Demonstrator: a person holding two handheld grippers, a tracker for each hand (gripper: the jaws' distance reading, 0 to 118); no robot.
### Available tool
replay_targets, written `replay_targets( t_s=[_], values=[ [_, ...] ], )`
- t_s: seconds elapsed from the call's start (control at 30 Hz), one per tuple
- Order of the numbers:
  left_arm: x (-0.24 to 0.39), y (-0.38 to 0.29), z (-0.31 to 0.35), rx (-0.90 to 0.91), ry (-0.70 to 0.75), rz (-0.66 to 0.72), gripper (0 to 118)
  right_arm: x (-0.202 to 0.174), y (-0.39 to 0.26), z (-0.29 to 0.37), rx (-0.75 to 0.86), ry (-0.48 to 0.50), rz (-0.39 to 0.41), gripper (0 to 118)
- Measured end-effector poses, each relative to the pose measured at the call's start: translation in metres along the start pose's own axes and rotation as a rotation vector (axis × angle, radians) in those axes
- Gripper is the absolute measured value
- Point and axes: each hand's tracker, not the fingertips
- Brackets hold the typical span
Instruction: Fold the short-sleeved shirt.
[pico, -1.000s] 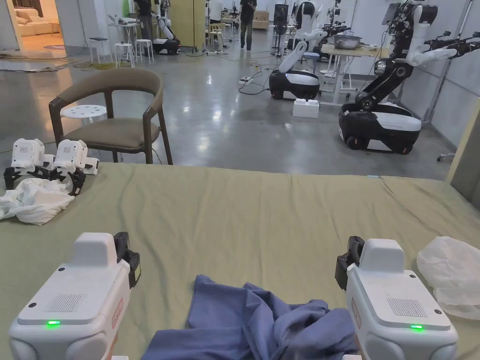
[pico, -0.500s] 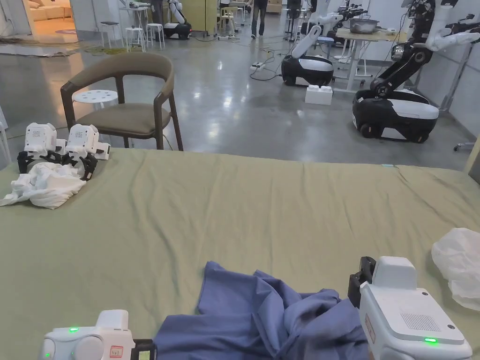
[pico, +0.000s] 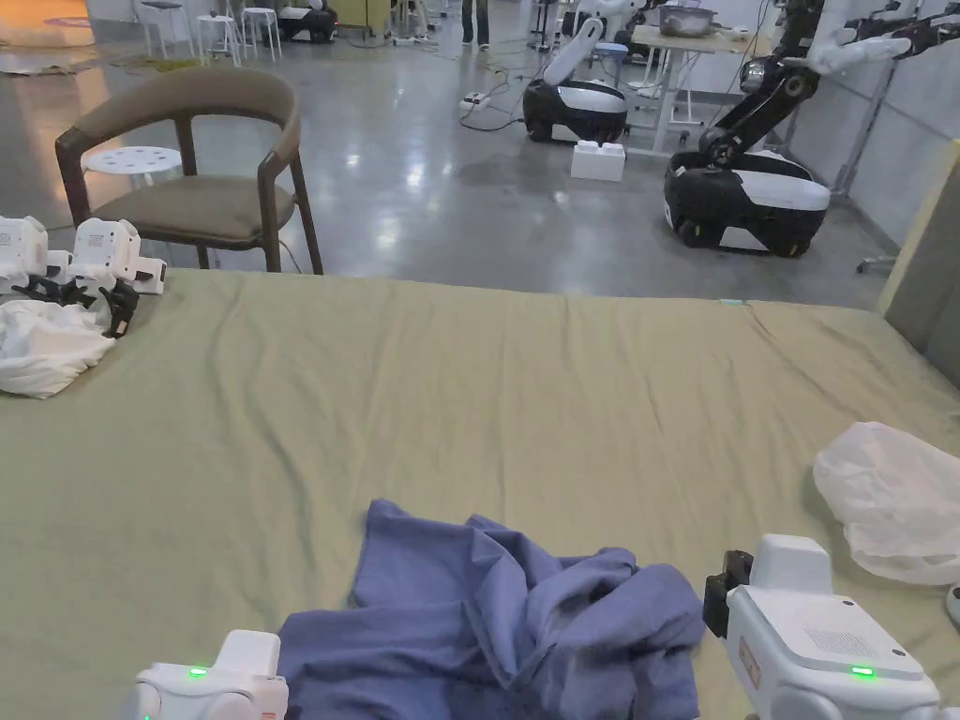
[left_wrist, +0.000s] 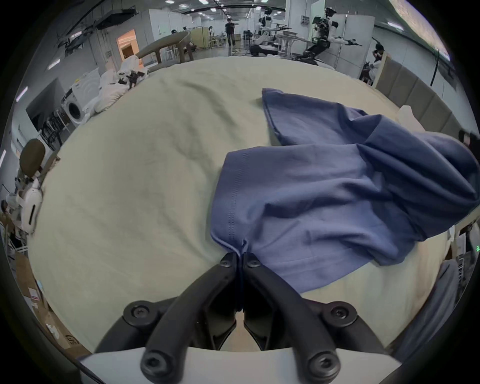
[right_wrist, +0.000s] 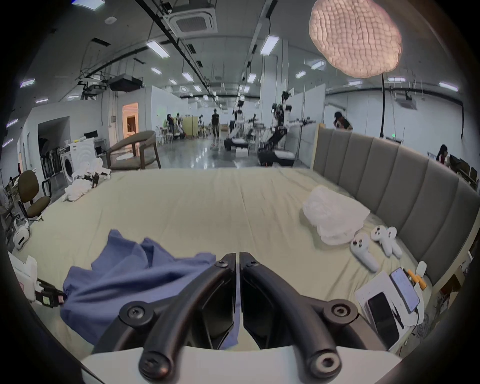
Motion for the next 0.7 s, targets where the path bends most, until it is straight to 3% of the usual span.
replay_targets(
  t_s=[0.1, 0.17, 0.27, 0.43, 0.57, 0.6, 0.63, 0.7],
  values=[
    [-0.008, 0.000, 0.011, 0.039, -0.017, 0.036, 0, 0.014, -0.009, -0.013, -0.140, 0.022, -0.008, 21],
    [-0.011, 0.000, 0.025, 0.072, -0.006, 0.027, 0, 0.018, -0.021, -0.024, -0.234, 0.047, -0.001, 45],
    [-0.018, 0.001, 0.035, 0.099, -0.033, 0.046, 0, 0.017, -0.044, -0.045, -0.360, 0.070, -0.001, 60],
    [-0.017, -0.001, 0.040, 0.111, -0.035, 0.029, 0, 0.002, -0.078, -0.085, -0.526, 0.145, -0.049, 61],
    [-0.017, -0.003, 0.039, 0.106, -0.039, 0.045, 0, -0.009, -0.089, -0.098, -0.524, 0.124, -0.019, 40],
    [-0.017, -0.004, 0.039, 0.106, -0.038, 0.049, 0, -0.011, -0.088, -0.096, -0.513, 0.126, -0.001, 30],
    [-0.018, -0.004, 0.040, 0.109, -0.040, 0.053, 0, -0.012, -0.085, -0.095, -0.507, 0.130, 0.013, 10],
    [-0.018, -0.003, 0.041, 0.125, -0.043, 0.056, 0, -0.007, -0.081, -0.092, -0.488, 0.121, 0.033, 5]
  ],
)
